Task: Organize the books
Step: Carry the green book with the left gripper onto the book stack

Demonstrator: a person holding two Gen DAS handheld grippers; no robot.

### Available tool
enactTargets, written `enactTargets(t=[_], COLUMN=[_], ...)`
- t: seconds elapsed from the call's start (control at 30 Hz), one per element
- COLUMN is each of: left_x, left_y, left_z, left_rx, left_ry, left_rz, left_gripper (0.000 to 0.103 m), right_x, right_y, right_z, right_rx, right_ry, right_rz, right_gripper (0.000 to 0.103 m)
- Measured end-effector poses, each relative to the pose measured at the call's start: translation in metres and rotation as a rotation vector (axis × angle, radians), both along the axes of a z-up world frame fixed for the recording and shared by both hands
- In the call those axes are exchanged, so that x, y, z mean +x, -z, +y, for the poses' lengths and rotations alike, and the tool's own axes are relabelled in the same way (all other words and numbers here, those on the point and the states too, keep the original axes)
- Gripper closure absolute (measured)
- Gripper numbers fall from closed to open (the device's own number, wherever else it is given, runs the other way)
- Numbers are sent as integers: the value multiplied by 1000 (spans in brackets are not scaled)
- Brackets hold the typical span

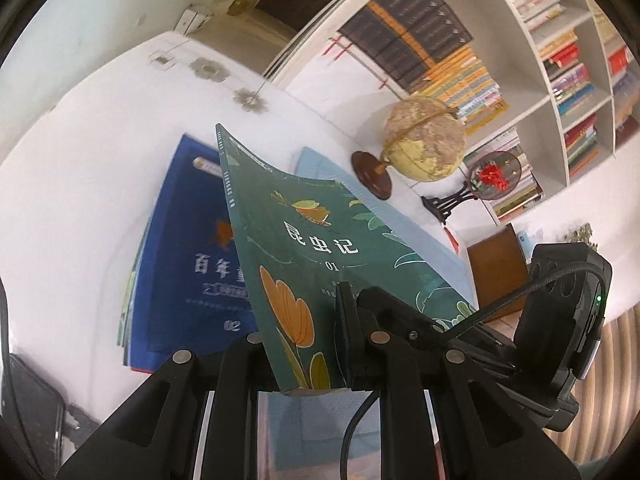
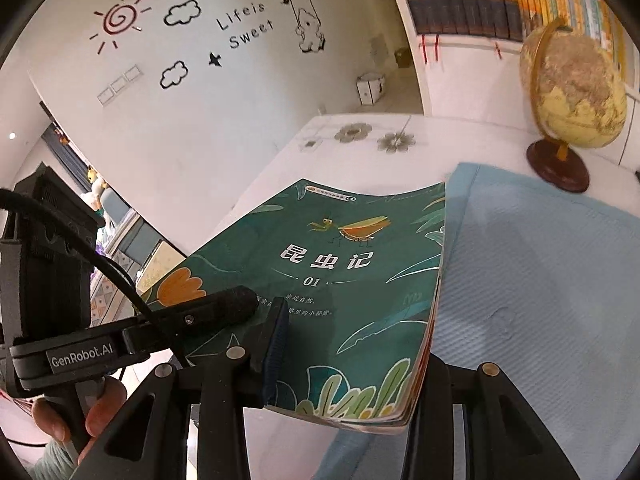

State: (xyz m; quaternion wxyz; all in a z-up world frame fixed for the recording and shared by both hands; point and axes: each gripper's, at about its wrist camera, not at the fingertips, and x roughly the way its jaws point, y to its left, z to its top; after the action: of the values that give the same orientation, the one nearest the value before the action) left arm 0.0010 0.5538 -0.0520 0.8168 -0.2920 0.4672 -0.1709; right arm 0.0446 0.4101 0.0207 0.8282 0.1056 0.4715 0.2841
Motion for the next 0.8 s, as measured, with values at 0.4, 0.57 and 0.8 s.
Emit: enactTargets(t=[0.4,0.57,0.8], left_x=[7,11,14], left_y=[30,37,38], left_z=[23,29,32], left_rx=[-19,-32,-25], left_ry=[-20,-22,-15], left_rz=[60,72,77], left_gripper=[88,88,87], right_x=[10,17,14], right_y=[19,24,24], right_z=[24,28,30], right_rx=[-29,-24,-17], right_ry=[7,15,14], right_rz=[56,94,113], right_gripper=[64,64,64])
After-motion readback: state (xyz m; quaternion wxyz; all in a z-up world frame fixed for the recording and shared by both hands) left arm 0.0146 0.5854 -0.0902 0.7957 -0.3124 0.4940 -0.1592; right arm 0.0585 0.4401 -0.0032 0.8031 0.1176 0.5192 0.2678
